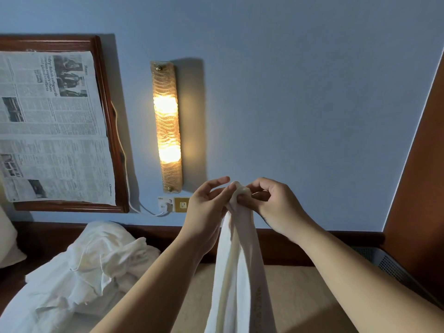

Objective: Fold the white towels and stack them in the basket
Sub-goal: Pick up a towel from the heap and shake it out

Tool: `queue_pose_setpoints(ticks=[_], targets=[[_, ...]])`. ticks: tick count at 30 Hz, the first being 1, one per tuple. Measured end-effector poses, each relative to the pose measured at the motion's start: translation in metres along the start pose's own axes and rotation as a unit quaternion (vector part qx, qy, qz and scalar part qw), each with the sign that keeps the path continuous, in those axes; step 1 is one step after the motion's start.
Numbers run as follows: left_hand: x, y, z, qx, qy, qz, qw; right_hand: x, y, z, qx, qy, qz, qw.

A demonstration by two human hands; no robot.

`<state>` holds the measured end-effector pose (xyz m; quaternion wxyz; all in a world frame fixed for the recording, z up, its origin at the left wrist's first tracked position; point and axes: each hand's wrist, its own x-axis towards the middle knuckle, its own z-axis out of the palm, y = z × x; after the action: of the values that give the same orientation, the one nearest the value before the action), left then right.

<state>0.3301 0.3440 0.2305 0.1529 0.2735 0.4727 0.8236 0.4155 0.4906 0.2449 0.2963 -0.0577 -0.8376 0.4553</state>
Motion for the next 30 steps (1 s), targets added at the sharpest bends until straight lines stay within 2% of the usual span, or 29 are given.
queue_pose_setpoints(ticks=[4, 12, 17, 21, 25, 27, 30], targets=[[-0.003, -0.007, -0.003, -0.064, -0.033, -0.013, 0.997, -0.001, 0.011, 0.009, -0.03, 0.045, -0.025, 0.998], [-0.006, -0.016, -0.003, 0.013, -0.028, 0.014, 0.999, -0.003, 0.014, 0.019, 0.036, 0.078, 0.019, 0.996], [-0.006, -0.017, -0.003, 0.066, -0.04, 0.024, 0.997, 0.004, 0.014, 0.023, 0.078, 0.105, 0.085, 0.988], [-0.004, -0.022, -0.005, 0.093, -0.024, 0.043, 0.994, 0.01, 0.014, 0.024, 0.075, 0.088, 0.126, 0.985], [0.005, -0.02, -0.008, 0.192, -0.017, 0.046, 0.98, 0.017, 0.009, 0.017, -0.014, 0.049, 0.123, 0.991], [0.014, -0.014, -0.01, 0.279, -0.017, 0.062, 0.958, 0.024, 0.0, 0.009, -0.106, 0.04, 0.084, 0.99], [0.026, 0.003, -0.007, 0.38, -0.042, 0.085, 0.92, 0.038, -0.016, -0.004, -0.133, -0.002, 0.046, 0.99]])
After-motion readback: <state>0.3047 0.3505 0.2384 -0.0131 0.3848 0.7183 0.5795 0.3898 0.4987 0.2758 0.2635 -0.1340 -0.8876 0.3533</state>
